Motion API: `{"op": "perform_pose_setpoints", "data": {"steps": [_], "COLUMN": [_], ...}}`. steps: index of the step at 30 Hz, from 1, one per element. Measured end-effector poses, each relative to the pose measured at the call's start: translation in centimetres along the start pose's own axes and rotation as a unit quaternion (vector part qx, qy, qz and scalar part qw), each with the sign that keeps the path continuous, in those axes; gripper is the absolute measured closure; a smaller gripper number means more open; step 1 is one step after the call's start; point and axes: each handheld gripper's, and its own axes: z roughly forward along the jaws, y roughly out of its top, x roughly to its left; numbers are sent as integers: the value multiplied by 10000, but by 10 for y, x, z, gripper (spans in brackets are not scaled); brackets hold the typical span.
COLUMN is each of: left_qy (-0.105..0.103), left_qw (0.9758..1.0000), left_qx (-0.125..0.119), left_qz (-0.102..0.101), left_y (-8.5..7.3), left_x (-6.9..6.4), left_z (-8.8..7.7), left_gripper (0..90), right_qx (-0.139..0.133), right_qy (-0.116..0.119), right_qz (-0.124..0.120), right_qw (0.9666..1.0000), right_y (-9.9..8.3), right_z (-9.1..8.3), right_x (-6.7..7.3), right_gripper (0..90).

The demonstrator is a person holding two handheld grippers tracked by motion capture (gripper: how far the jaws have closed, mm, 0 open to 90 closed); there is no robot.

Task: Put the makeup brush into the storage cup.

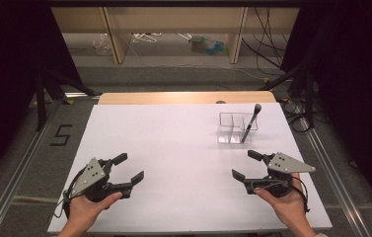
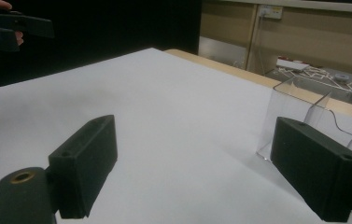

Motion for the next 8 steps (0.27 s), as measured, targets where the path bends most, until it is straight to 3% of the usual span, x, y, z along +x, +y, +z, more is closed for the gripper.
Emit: {"op": "perform_pose_setpoints", "data": {"steps": [2, 8], "left_qy": [-2, -5], "left_qw": [10000, 10000], "left_qx": [4, 30], "left_qz": [3, 23], "left_y": [0, 0], "left_x": [0, 0], "left_z": [0, 1], "left_gripper": [179, 180], "right_qx": [-9, -10], "right_qy": [66, -24], "right_qz": [23, -55], "right_qw": [10000, 10000], "right_y": [0, 0], "right_z": [1, 1], "right_x": [0, -1], "right_gripper": [157, 157]}}
